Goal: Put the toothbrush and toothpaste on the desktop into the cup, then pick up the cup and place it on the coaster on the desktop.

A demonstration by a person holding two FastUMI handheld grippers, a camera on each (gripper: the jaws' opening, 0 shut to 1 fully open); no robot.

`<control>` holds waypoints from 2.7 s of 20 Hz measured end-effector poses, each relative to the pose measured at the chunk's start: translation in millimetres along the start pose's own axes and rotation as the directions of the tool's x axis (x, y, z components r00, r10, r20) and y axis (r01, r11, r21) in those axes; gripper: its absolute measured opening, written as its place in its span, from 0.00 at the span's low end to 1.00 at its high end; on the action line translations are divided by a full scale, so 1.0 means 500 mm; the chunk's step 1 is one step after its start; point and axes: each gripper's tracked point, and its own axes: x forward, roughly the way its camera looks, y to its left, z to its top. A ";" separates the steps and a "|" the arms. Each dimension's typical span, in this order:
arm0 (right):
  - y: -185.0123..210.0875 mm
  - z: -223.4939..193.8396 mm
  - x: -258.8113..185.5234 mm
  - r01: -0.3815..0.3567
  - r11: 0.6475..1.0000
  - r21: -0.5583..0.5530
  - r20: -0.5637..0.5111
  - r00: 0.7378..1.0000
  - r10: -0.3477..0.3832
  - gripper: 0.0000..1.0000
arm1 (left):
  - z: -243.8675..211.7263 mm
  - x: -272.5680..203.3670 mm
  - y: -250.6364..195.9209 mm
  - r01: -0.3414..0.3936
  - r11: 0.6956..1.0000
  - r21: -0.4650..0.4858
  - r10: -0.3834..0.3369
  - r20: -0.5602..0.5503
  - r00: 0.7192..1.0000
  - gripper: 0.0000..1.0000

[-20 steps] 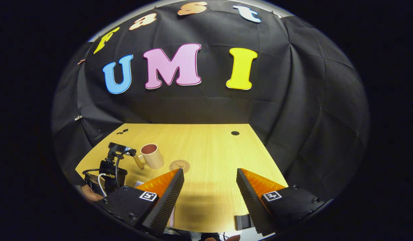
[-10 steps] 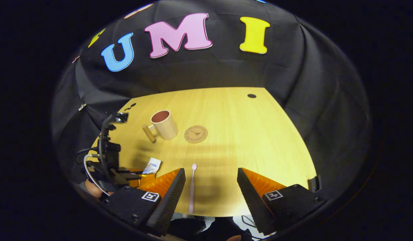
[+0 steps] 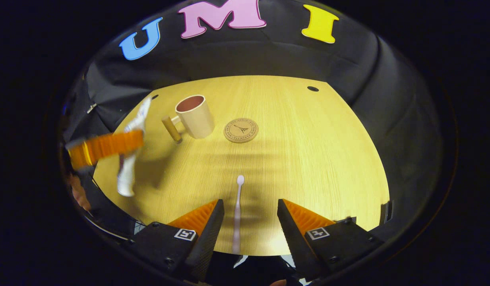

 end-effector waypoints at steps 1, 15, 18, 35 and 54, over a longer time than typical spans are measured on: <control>0.001 -0.007 0.008 0.006 1.000 0.008 -0.022 1.000 -0.006 0.84 | 0.047 0.003 -0.004 0.019 1.000 -0.003 -0.019 0.057 0.998 0.20; 0.023 -0.083 0.105 0.054 0.998 -0.024 -0.236 0.970 -0.058 0.63 | 0.231 0.245 0.067 0.059 0.997 0.042 -0.069 0.310 0.948 0.20; 0.019 -0.083 0.122 0.072 0.997 -0.017 -0.261 0.963 -0.074 0.62 | 0.220 0.278 0.083 0.046 0.998 0.036 -0.054 0.306 0.951 0.20; 0.041 -0.112 0.107 -0.016 0.998 -0.061 -0.341 0.940 -0.006 0.10 | 0.076 0.304 0.102 -0.055 0.997 0.056 0.047 0.129 0.990 0.23; 0.098 0.236 -0.015 -0.295 0.944 0.150 0.302 0.923 0.240 0.08 | 0.093 0.143 0.125 -0.066 0.997 0.048 0.060 0.122 0.991 0.74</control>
